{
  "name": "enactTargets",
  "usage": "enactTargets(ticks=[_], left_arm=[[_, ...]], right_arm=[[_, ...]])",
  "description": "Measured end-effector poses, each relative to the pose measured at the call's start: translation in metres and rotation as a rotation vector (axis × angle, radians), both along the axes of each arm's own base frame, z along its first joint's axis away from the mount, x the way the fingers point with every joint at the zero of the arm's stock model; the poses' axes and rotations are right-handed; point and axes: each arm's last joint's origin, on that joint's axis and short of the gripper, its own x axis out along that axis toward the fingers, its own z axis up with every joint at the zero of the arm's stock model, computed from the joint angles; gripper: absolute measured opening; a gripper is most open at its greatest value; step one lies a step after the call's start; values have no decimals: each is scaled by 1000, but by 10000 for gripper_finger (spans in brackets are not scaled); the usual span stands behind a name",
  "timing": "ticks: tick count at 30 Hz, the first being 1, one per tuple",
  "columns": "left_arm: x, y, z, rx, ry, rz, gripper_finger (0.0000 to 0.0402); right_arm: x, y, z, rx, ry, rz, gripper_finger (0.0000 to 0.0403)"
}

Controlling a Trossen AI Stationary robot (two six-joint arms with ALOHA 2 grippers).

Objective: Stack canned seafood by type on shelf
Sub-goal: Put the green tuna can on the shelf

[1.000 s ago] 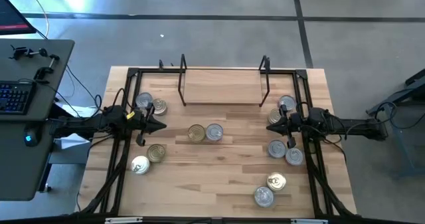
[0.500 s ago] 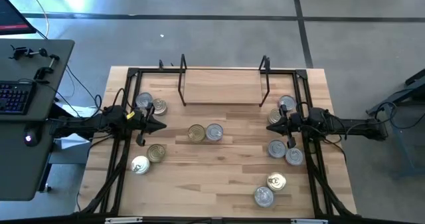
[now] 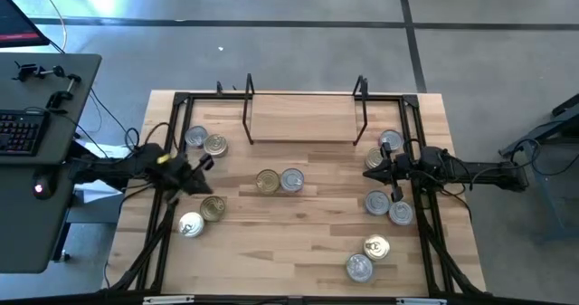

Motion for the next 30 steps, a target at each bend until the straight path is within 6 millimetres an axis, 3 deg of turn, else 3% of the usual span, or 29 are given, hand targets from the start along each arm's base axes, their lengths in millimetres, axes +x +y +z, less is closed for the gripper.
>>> enactTargets(ticks=[4,7,22,30], left_arm=[[-4,-9,9,60,-153,-17,0],[-3,-13,9,106,-182,97,0],[22,-23,-18,303,185,653,3],[51,-17,-19,337,367,708,62]], right_arm=[[0,0,0,0,0,0,0],[0,0,0,0,0,0,0],[0,0,0,0,0,0,0],[0,0,0,0,0,0,0]])
